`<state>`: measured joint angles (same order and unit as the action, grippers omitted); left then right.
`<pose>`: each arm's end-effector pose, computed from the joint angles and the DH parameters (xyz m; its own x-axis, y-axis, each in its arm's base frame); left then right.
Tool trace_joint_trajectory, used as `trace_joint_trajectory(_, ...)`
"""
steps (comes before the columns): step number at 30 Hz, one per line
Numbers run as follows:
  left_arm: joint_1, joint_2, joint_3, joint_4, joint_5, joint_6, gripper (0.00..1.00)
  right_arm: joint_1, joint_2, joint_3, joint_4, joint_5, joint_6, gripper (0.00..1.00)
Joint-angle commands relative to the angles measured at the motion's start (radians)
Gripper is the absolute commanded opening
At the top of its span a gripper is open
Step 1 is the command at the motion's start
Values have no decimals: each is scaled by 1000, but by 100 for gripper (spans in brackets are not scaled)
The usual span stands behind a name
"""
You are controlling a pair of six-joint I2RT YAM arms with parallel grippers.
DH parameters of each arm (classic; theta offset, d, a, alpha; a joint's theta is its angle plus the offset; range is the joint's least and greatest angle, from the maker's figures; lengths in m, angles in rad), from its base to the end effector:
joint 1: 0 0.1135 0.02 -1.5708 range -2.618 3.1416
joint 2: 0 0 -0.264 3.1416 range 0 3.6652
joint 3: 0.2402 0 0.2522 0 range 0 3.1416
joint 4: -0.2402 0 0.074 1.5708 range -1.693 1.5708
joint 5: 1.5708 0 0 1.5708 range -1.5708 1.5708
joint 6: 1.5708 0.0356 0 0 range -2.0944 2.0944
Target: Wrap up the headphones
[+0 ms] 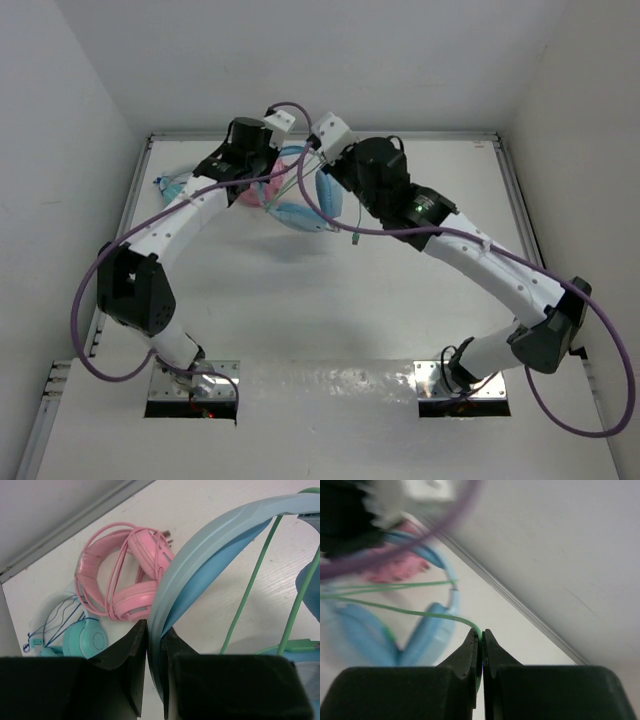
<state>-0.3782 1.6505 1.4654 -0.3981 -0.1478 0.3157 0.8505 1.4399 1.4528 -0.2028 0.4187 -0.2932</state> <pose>0.3588 -0.1369 0.3304 -0.4086 0.4928 -0.7683 0.3975 0.8538 0.3363 0.2314 0.2417 0.4183 0.0032 -0.3967 -0.9179 -0.4412 0.8232 -0.3573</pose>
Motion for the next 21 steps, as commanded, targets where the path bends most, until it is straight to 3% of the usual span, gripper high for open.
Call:
trace_joint_trajectory(1, -2, -110, -22, 12, 82, 36, 0, -120, -10, 40, 87, 140, -78, 0)
trace_joint_trajectory(4, -22, -178, -59, -39, 129, 46, 0, -313, 29, 61, 103, 39, -9, 0)
trace_joint_trajectory(8, -50, -227, -85, -111, 189, 45, 0, -431, 85, 103, 101, -73, 97, 0)
trace_joint_trajectory(14, -77, -259, -90, -195, 252, 51, 0, -481, 117, 100, 121, -175, 149, 0)
trace_joint_trajectory(21, -77, -251, -42, -243, 367, -6, 0, -485, 86, -12, 180, -316, 174, 0)
